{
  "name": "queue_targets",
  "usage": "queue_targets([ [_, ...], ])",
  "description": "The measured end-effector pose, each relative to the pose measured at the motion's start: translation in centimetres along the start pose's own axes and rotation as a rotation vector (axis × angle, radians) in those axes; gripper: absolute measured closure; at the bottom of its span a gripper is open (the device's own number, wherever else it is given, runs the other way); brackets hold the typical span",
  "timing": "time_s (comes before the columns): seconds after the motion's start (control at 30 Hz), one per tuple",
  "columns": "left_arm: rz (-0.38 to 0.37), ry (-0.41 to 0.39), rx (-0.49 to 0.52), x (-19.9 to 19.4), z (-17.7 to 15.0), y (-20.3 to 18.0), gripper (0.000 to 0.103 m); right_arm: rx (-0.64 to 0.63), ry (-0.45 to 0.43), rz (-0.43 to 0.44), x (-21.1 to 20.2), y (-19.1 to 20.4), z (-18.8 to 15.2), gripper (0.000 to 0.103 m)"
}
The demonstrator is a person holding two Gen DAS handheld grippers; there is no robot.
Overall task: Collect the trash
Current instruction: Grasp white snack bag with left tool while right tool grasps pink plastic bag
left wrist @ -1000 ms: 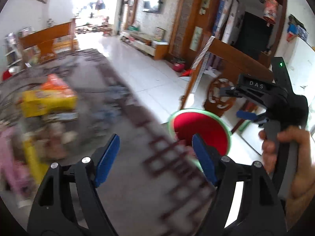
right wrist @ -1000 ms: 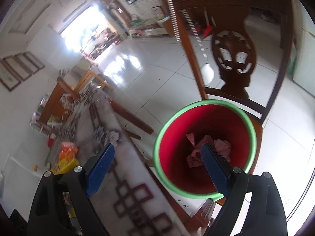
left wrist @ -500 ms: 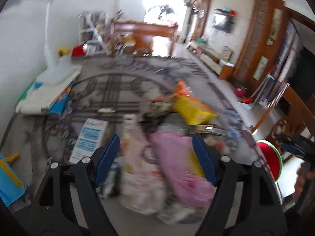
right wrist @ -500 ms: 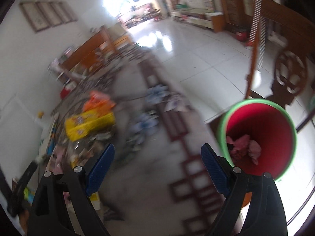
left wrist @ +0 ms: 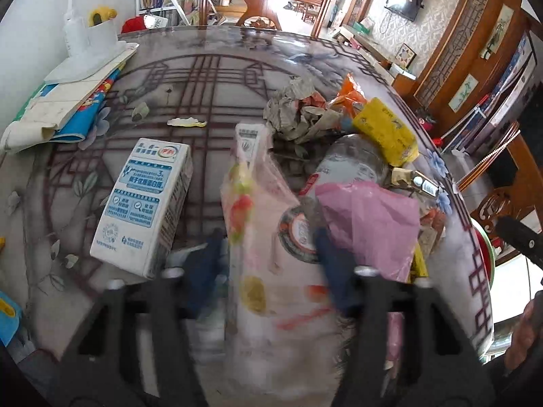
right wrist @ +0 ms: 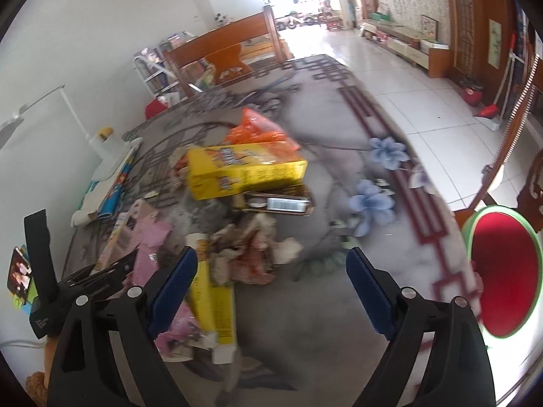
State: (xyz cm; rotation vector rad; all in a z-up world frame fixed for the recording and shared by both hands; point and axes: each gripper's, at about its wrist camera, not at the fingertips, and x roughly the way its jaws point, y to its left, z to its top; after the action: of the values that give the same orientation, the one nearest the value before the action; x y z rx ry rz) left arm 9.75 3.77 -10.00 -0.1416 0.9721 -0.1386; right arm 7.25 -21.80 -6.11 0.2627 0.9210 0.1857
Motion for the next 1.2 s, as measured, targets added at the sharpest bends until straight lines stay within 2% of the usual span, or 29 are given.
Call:
queue_targets([
  [0.07,-0.019,-0.003,-0.023,-0.3,-0.3,0.3,0.060,-0.020,-0.004,0.013,0.2,1.1,-0.1,0.017],
  [0.23,-0.072,-0.024,-0.079,-2.6,-1.8,0.9,0.061,-0.093,-0.033,0.060,0.3,3.9,-0.5,0.017],
  [0.33,-0.055,-0.033,-0.092,-3.7,-2.8,1.3,0.061,-0.160,-0.038,0.112,0.6,5.9,-1.0,0.018],
  [0.37,-0.039,-0.021,-0.110,-3.6,-3.1,1.8,0.061,-0.190,-0.025,0.133,0.9,6.6,-1.2,0.020],
  [0.43,-0.038,0.008,-0.150,-2.8,-3.2,2.8,0.061,-0.244,0.021,0.166,2.0,8.3,-1.9,0.036],
  [0.53,-0.047,0.015,-0.182,-2.5,-3.1,3.5,0.059,-0.295,0.097,0.187,3.8,9.8,-2.9,0.047],
  [0.67,-0.033,0.017,-0.174,-2.5,-3.3,3.7,0.057,-0.330,0.180,0.175,6.0,10.8,-4.0,0.048],
  [0.77,-0.037,0.020,-0.188,-2.5,-3.2,3.8,0.056,-0.330,0.227,0.139,7.0,10.6,-4.5,0.053],
  [0.83,-0.031,0.018,-0.188,-2.5,-3.2,3.8,0.054,-0.316,0.229,0.148,7.1,10.3,-4.5,0.056],
  [0.97,-0.020,-0.002,-0.186,-2.8,-3.1,3.7,0.037,-0.307,0.236,0.178,6.6,9.7,-4.4,0.067],
  [1.03,-0.008,-0.008,-0.172,-2.8,-3.0,3.5,0.036,-0.308,0.242,0.199,6.0,9.5,-4.5,0.074],
  [1.2,0.009,-0.004,-0.167,-2.2,-2.9,3.4,0.036,-0.330,0.219,0.225,4.2,9.0,-4.7,0.076],
])
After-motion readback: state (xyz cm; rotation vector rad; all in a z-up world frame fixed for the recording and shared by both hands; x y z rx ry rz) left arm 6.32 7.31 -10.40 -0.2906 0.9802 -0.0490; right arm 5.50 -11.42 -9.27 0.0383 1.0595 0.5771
